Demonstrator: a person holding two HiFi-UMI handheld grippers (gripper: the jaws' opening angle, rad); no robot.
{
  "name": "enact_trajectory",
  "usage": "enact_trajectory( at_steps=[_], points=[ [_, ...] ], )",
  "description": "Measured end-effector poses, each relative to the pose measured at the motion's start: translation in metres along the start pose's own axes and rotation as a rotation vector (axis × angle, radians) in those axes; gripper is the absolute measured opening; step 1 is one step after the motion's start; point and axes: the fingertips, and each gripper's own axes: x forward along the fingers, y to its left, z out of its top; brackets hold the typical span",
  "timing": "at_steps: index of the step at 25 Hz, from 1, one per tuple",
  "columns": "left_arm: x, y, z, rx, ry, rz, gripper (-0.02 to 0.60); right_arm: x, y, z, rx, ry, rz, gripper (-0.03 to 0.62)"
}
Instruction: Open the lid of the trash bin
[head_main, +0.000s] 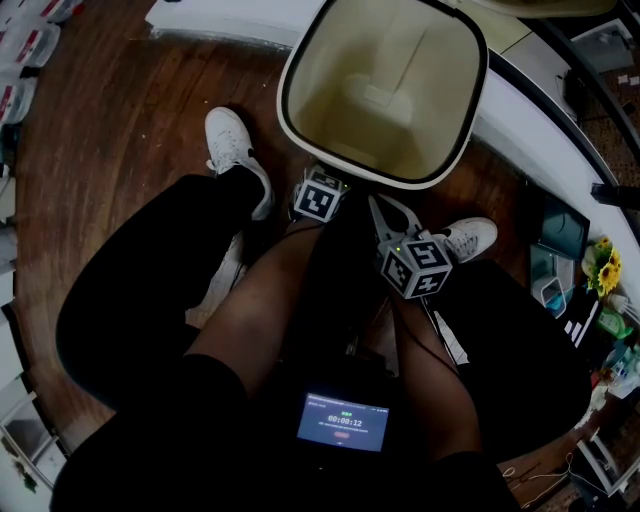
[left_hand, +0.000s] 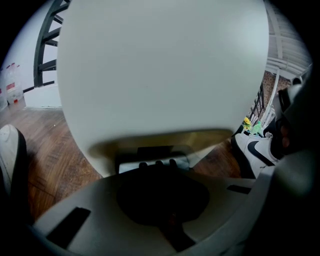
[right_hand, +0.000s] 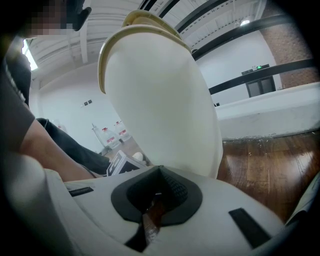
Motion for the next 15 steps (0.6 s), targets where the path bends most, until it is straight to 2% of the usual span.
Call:
enact_trajectory(
  at_steps=[15],
  points=[
    [-0.0083,-0.0016,0.0056,0.025,-0.047,-0.003,0.032,0.0006,0.0020,0.0001,-0.002,-0.001,0.000,0.017]
  ],
)
